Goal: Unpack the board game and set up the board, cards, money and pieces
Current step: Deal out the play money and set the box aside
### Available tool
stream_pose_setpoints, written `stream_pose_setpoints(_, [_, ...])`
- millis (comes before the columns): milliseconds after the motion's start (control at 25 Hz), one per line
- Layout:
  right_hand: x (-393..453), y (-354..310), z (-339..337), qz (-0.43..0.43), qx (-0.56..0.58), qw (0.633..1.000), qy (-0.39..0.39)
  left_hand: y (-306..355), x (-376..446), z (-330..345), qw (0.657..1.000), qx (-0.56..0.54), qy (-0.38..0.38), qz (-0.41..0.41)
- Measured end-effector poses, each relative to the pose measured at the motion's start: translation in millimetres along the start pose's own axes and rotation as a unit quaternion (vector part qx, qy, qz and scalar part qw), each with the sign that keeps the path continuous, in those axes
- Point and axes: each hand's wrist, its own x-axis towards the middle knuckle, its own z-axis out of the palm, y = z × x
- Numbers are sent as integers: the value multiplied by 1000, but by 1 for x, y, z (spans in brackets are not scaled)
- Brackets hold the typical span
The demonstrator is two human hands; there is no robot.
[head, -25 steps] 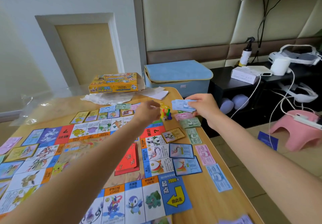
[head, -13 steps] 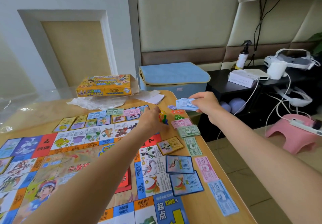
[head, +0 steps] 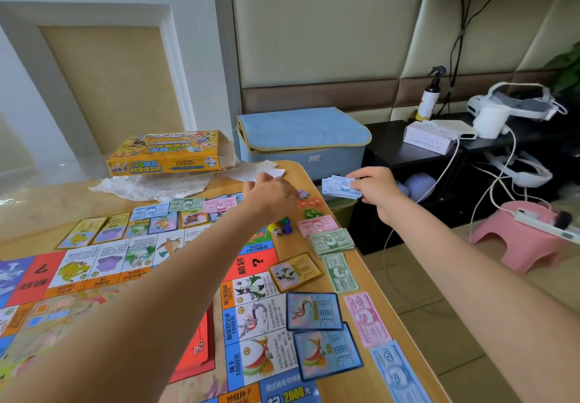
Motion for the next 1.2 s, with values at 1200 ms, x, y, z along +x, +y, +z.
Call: stream_pose_setpoints(1200, [16, -28, 51, 41, 64, 997, -17, -17, 34, -11, 997, -5, 3, 77])
